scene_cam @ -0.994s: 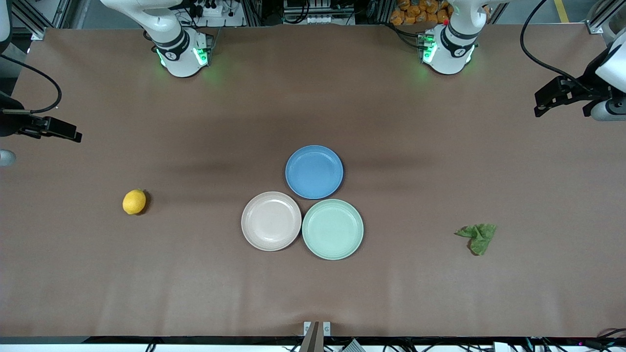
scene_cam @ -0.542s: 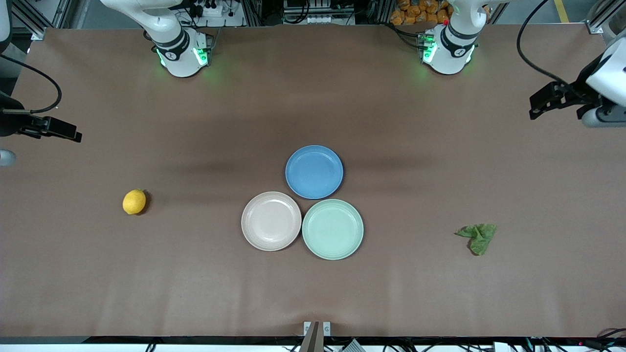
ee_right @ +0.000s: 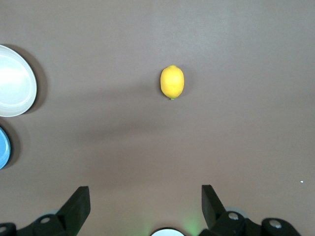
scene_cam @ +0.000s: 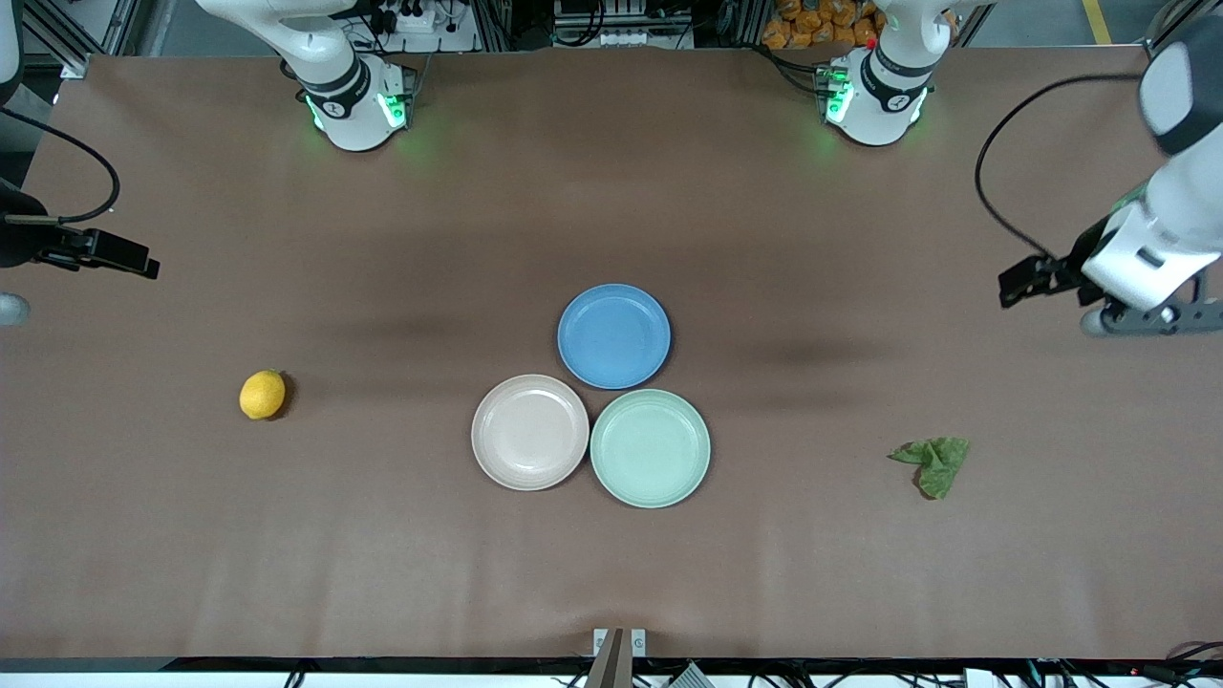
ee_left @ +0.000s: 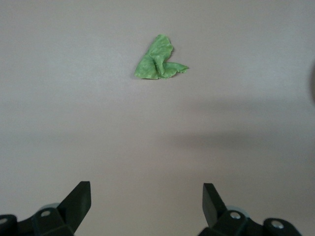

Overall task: Place lemon and lettuce in plates
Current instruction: 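Reach the left gripper to the lettuce while the right gripper reaches the lemon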

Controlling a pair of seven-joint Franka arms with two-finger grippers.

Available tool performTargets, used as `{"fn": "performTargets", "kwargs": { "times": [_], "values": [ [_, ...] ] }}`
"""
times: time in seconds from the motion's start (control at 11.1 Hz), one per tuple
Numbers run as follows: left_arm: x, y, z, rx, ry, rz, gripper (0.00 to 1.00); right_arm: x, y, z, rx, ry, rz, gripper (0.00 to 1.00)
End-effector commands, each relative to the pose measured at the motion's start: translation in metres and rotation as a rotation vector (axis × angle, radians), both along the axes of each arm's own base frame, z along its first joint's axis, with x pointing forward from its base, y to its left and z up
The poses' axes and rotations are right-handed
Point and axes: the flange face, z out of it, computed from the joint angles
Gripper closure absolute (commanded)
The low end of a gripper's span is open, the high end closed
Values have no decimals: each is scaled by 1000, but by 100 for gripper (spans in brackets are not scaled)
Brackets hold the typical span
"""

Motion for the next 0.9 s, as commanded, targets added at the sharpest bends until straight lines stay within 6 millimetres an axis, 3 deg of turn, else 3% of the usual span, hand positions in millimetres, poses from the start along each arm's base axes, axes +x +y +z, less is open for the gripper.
{"fn": "performTargets", "kwargs": {
  "times": [0.0, 0.09, 0.27, 0.63, 0.81],
  "values": [
    [37, 5, -80, -37, -17, -18, 0, -1, -17, -6, -15, -7, -41, 0],
    [53, 7, -111, -34, -43, -25, 0, -1, -20, -10, -12, -10, -46, 0],
    [75, 8, -155, 4, -97, -65, 0, -1, -26, -19, -12, -15, -58, 0],
    [117, 15, -214, 23, -100, -94, 0, 2, -42, -47, -7, -35, -88, 0],
    [125, 14, -251, 22, -91, -106, 0, 5, -43, -71, -8, -55, -94, 0]
  ]
}}
